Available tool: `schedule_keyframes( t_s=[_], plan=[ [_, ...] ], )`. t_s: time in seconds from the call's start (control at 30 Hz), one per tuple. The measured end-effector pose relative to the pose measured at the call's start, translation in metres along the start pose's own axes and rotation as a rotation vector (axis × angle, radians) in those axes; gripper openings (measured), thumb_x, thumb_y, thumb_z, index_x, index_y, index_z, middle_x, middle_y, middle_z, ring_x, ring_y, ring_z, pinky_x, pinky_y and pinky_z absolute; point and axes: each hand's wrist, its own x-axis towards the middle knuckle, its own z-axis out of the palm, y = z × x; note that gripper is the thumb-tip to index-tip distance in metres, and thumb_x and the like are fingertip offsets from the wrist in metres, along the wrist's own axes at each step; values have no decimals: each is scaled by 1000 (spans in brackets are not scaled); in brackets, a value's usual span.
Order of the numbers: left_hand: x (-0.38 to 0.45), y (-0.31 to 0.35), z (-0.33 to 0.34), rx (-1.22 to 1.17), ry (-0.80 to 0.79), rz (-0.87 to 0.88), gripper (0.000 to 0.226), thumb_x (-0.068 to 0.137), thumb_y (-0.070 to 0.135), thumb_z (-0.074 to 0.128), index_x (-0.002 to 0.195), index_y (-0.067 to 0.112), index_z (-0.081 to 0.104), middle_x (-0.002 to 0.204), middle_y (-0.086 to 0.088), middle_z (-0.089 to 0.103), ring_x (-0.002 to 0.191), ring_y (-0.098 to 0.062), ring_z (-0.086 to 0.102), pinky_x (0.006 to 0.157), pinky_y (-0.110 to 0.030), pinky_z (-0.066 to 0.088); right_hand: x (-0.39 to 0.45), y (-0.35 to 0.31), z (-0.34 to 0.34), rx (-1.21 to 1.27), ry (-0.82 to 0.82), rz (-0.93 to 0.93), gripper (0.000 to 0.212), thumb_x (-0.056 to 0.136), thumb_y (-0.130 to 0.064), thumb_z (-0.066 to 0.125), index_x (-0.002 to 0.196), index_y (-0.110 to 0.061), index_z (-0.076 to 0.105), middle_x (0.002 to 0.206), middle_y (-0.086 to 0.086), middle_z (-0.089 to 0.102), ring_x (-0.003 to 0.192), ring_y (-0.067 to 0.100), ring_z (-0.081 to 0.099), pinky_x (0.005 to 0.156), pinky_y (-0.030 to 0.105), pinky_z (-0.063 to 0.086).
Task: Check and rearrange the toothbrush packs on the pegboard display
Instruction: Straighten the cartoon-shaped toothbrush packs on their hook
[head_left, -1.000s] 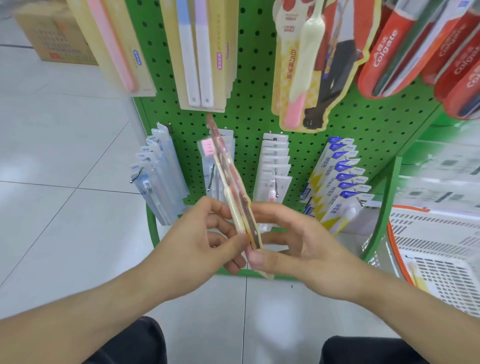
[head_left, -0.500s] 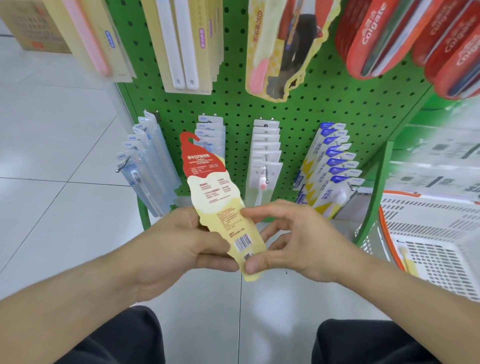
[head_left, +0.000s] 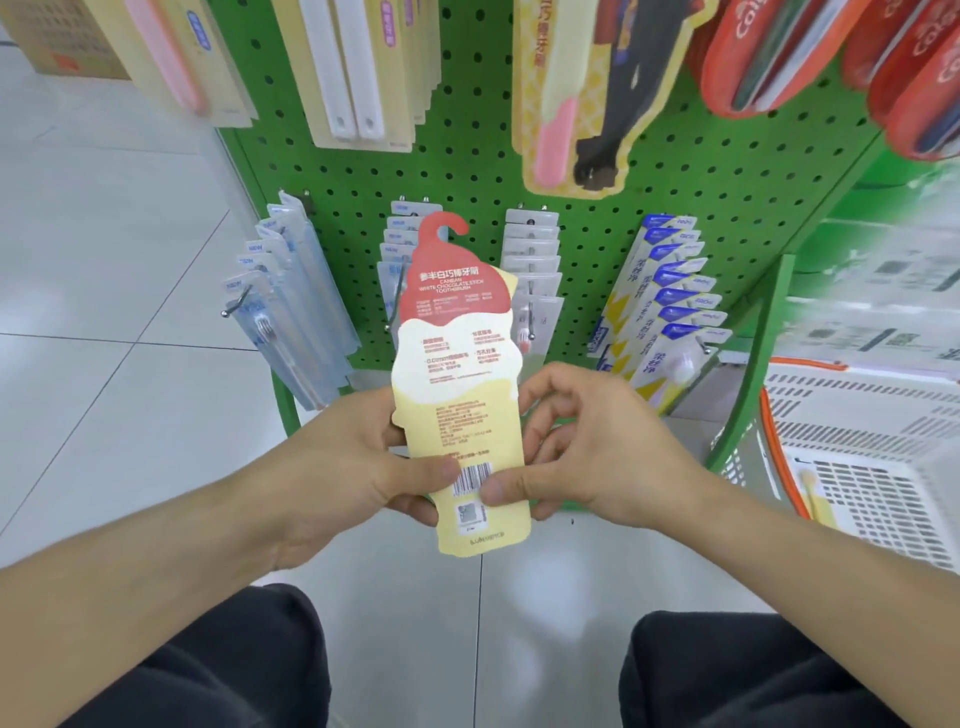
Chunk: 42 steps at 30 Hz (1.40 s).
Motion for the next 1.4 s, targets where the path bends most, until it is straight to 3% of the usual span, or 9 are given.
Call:
schedule_keyframes(
  t_s=[0.27, 0.53, 0.7, 0.8, 0.97, 1.03, 1.1, 1.2, 1.4],
  plan=[
    [-1, 4, 2, 128, -161, 12, 42, 90, 3, 68, 122, 29, 64, 112, 7, 76, 103, -18, 73, 78, -38, 63, 3, 3, -5, -62, 18, -49, 44, 55, -15, 99, 85, -11, 66, 73, 5, 75, 64, 21, 74, 58, 35, 59],
    [2, 6, 0, 175, -147, -39, 35, 81, 38, 65, 109, 20, 73, 96, -1, 79, 86, -21, 77, 69, -35, 64, 1, -1, -4, 32, -73, -61, 13, 81, -23, 81, 82, -15, 71, 70, 11, 75, 56, 25, 72, 49, 30, 58],
    [3, 6, 1, 203, 18, 146, 33, 71, 30, 75, 103, 25, 71, 94, 12, 78, 83, -9, 76, 63, -21, 59, 2, -2, -5, 26, -127, -40, 21, 88, -23, 75, 95, -4, 72, 77, 12, 77, 58, 22, 72, 50, 30, 59],
    [2, 5, 1, 253, 27, 184, 38, 68, 32, 77, 105, 26, 71, 96, 15, 78, 86, -9, 75, 73, -29, 62, 2, -3, -5, -26, -179, -26, 25, 92, -27, 70, 97, -3, 72, 81, 11, 77, 63, 23, 74, 53, 32, 61],
    [3, 3, 0, 327, -56, 152, 27, 82, 38, 65, 106, 29, 68, 95, 14, 78, 84, -11, 76, 69, -36, 63, 4, 0, -4, -117, -144, -40, 37, 95, -40, 63, 101, -4, 70, 80, 9, 77, 63, 23, 75, 59, 40, 63],
    [3, 2, -1, 342, -83, 146, 25, 85, 39, 62, 107, 29, 67, 95, 13, 78, 83, -12, 76, 69, -35, 63, 6, 3, -5, -119, -78, -73, 30, 87, -36, 77, 104, -13, 68, 85, 8, 77, 65, 26, 75, 61, 47, 63],
    [4, 1, -2, 362, -110, 135, 24, 84, 38, 64, 104, 26, 68, 93, 10, 78, 83, -13, 76, 69, -37, 63, 10, 5, -8, -78, -14, -81, 47, 68, -36, 92, 103, -22, 63, 94, 5, 76, 71, 29, 76, 62, 49, 63],
    [4, 0, -1, 391, -181, 104, 26, 83, 38, 67, 102, 19, 69, 92, 7, 78, 83, -15, 76, 68, -36, 63, 17, 12, -14, -133, 81, -80, 70, 39, -52, 93, 97, -37, 57, 100, 1, 73, 78, 24, 75, 66, 47, 62],
    [5, 1, 0, 324, -210, 61, 28, 83, 34, 67, 106, 16, 69, 95, 3, 79, 82, -18, 77, 63, -33, 63, 13, 4, -14, -3, 54, -123, 44, 71, -20, 90, 104, -17, 60, 85, 13, 76, 63, 30, 75, 53, 46, 61]
  ],
)
